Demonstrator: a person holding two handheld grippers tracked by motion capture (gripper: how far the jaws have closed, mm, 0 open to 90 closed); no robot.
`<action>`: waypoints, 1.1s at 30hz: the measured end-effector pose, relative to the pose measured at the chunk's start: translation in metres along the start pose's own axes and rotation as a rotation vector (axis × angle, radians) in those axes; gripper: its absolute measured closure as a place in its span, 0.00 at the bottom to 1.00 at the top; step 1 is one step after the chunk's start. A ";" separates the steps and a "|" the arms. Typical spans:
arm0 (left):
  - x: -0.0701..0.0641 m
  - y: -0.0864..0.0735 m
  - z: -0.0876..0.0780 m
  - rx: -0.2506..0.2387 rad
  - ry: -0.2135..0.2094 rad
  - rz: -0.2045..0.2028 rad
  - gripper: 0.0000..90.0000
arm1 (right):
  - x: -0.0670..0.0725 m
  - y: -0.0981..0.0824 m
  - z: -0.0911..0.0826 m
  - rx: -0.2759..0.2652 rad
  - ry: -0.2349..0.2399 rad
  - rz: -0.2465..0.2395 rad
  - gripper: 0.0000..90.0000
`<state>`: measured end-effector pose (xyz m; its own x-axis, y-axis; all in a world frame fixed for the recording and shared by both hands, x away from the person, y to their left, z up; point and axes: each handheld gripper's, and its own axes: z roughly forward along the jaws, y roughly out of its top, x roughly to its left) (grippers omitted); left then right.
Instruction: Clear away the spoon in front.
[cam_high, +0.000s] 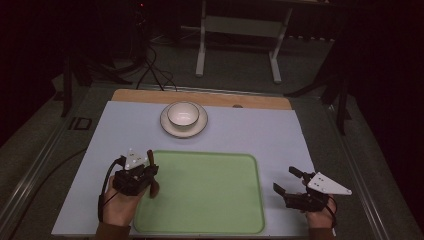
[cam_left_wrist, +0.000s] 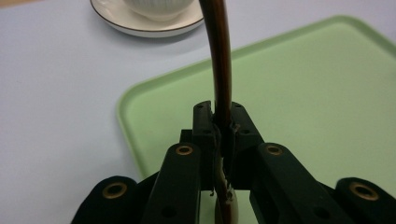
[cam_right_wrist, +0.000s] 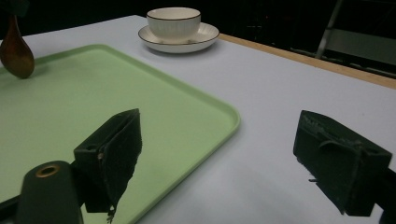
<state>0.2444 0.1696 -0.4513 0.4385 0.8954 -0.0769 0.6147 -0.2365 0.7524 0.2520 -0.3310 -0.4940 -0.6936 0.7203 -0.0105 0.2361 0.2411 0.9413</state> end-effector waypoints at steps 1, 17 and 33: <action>0.002 0.000 0.002 -0.002 -0.012 -0.011 0.94 | 0.000 0.000 0.000 -0.001 0.001 -0.001 0.17; 0.025 -0.027 0.056 0.070 0.020 -0.220 0.92 | 0.000 0.000 0.000 0.002 0.001 -0.001 0.17; 0.021 -0.037 0.066 0.107 0.084 -0.238 0.87 | -0.001 0.001 0.001 -0.003 0.006 -0.004 0.17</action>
<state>0.2739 0.1720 -0.5237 0.2203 0.9576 -0.1855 0.7617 -0.0501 0.6460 0.2536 -0.3302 -0.4934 -0.6987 0.7153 -0.0125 0.2312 0.2423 0.9423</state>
